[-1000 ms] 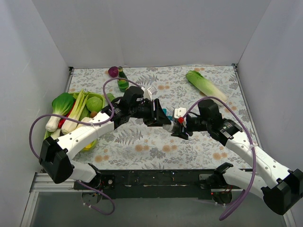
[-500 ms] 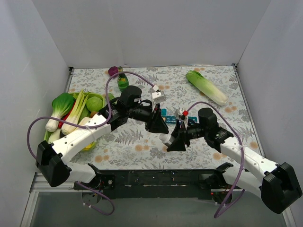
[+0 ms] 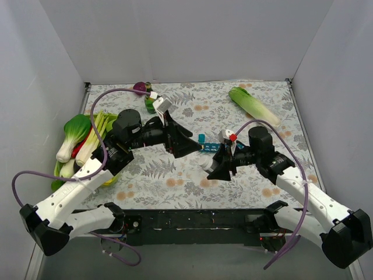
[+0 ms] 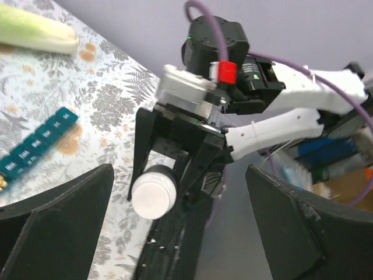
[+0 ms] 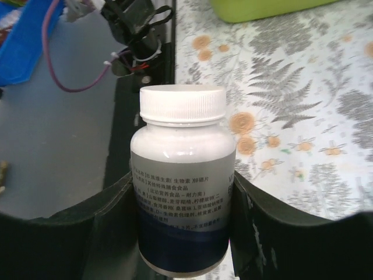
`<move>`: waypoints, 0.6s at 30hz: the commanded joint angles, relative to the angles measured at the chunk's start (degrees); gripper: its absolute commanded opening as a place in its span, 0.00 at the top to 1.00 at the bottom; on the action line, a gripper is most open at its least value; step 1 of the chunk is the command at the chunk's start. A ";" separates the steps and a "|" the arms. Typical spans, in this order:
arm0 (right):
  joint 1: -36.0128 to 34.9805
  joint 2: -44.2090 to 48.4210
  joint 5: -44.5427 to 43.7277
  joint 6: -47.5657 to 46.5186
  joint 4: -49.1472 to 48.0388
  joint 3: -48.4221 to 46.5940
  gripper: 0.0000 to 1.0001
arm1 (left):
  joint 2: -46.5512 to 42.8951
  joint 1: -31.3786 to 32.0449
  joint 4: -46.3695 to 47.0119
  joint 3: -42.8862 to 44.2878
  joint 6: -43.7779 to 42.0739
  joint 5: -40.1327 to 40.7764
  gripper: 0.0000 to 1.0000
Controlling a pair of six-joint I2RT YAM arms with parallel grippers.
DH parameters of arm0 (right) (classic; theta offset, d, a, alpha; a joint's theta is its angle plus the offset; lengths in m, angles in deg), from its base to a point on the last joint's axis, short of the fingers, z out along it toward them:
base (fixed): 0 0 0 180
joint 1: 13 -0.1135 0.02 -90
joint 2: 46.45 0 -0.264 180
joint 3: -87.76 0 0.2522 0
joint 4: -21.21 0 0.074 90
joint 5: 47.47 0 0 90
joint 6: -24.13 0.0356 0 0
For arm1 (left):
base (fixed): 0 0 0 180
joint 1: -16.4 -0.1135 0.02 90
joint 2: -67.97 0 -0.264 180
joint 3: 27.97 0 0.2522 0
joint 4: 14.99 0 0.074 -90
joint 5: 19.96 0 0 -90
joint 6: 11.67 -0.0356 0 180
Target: Sort the pills into containers
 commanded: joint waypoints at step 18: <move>-0.18 1.30 -15.43 -28.91 17.11 -9.85 0.99 | 14.47 1.27 -13.37 4.18 22.14 0.80 0.30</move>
